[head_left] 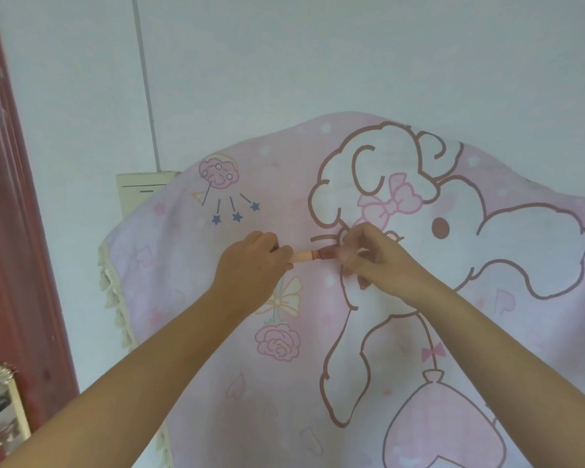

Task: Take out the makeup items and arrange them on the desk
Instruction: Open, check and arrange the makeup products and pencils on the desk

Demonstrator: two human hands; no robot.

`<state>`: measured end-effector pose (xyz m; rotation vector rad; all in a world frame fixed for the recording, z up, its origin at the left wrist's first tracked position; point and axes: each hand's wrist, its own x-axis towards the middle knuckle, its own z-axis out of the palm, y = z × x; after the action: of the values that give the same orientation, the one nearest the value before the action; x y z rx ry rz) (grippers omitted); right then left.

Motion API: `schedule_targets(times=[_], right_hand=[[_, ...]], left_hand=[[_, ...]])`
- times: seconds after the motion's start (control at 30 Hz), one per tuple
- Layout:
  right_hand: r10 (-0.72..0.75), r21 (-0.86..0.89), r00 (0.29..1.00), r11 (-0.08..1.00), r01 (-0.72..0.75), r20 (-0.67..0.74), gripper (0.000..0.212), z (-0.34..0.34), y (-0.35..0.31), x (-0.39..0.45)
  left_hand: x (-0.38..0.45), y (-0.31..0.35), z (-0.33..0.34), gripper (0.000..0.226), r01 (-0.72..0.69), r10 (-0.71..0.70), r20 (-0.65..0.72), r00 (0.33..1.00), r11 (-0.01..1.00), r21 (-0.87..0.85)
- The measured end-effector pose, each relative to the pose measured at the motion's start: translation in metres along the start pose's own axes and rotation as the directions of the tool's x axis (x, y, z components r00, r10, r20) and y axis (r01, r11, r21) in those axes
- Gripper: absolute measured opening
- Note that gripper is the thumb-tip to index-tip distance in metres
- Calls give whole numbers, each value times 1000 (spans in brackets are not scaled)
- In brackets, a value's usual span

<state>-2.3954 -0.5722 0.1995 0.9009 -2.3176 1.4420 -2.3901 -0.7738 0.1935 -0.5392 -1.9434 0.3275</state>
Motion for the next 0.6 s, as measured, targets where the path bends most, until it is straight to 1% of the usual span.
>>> schedule_targets(times=[0.03, 0.1, 0.13, 0.17, 0.2, 0.27, 0.3, 0.33, 0.37, 0.43, 0.5, 0.53, 0.57, 0.6], right_hand=[[29, -13, 1000, 999, -29, -9, 12, 2, -1, 0], [54, -120, 998, 991, -55, -16, 30, 4, -2, 1], [42, -184, 999, 982, -47, -31, 31, 4, -2, 1], [18, -213, 999, 977, -28, -45, 28, 4, -2, 0], [-20, -198, 998, 980, 8, -58, 26, 3, -1, 0], [-79, -71, 993, 995, 73, -85, 33, -1, 0, -2], [-84, 10, 991, 996, 86, -100, 35, -3, 1, -2], [-74, 75, 991, 994, 83, -108, 32, -3, 2, -3], [-45, 107, 993, 993, 57, -110, 25, -2, -1, -4], [31, 41, 995, 999, -27, -94, 3, -1, -4, -5], [74, -65, 993, 995, -80, -87, 27, 1, -2, -4], [81, -94, 993, 991, -90, -90, 32, 0, 0, -5], [76, -106, 992, 991, -86, -101, 32, 0, 1, -6], [42, -97, 994, 994, -52, -105, 26, 0, 3, -6]], left_hand=[[0, -1, -1, 28, -2, 2, -1, 1000, 1000, 1], [0, -2, -3, 27, -5, 5, -3, 1000, 1000, 0], [0, -3, -3, 27, -7, 7, -2, 1000, 1000, -1], [0, -3, -4, 26, -7, 7, 3, 1000, 1000, -3], [-1, -4, -5, 26, -4, 4, 11, 1000, 1000, -4], [-1, -3, -6, 26, 7, -7, 33, 999, 1000, -8], [-1, -3, -7, 27, 11, -11, 43, 999, 1000, -13], [-2, -2, -7, 27, 12, -11, 49, 999, 1000, -19], [-3, -1, -7, 27, 11, -10, 52, 999, 1000, -25], [-4, 1, -8, 28, 15, -12, 63, 998, 999, -40], [-5, 2, -10, 28, 15, -11, 84, 996, 999, -50], [-6, 3, -10, 28, 13, -8, 101, 995, 998, -54], [-7, 3, -10, 28, 13, -6, 115, 993, 998, -56], [-8, 2, -10, 28, 15, -8, 121, 993, 998, -58]])
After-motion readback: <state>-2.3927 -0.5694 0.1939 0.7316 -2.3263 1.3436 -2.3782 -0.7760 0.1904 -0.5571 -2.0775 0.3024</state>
